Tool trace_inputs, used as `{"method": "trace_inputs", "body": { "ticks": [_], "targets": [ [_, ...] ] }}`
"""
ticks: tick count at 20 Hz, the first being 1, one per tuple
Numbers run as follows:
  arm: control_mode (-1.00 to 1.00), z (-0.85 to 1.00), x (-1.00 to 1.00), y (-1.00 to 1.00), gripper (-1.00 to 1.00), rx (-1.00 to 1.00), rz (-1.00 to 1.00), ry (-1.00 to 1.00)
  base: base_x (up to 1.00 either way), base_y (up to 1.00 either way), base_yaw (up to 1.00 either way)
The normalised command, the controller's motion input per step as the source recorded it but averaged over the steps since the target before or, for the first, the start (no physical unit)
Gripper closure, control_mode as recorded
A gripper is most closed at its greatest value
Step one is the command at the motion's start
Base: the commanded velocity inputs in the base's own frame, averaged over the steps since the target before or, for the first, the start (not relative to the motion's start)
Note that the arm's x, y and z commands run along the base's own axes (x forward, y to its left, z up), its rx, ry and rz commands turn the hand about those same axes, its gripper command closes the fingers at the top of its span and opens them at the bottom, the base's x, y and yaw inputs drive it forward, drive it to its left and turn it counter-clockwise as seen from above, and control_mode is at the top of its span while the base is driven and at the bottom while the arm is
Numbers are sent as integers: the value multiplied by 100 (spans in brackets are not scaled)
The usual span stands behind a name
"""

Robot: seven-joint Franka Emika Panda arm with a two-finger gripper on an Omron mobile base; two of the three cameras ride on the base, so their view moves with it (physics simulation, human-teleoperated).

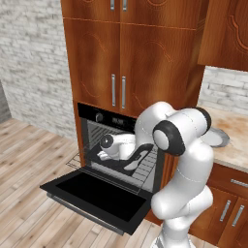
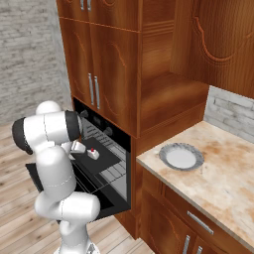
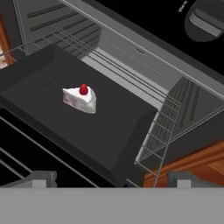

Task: Take the baked cake out of the oven and place it on the plate for cooling. Then close the oven door.

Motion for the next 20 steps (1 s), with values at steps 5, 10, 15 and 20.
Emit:
{"method": "trace_inputs", "body": {
  "ticks": [5, 10, 15, 20],
  "targets": [
    [-100, 0, 0, 0, -100, -1, 0, -7, 0, 0, 0],
    [-100, -2, 3, -3, -100, 0, 0, -3, 0, 0, 0],
    [-100, -2, 7, -2, -100, 0, 0, 0, 0, 0, 0],
    [-100, -1, 16, -2, -100, 0, 0, 0, 0, 0, 0]
  ]
}}
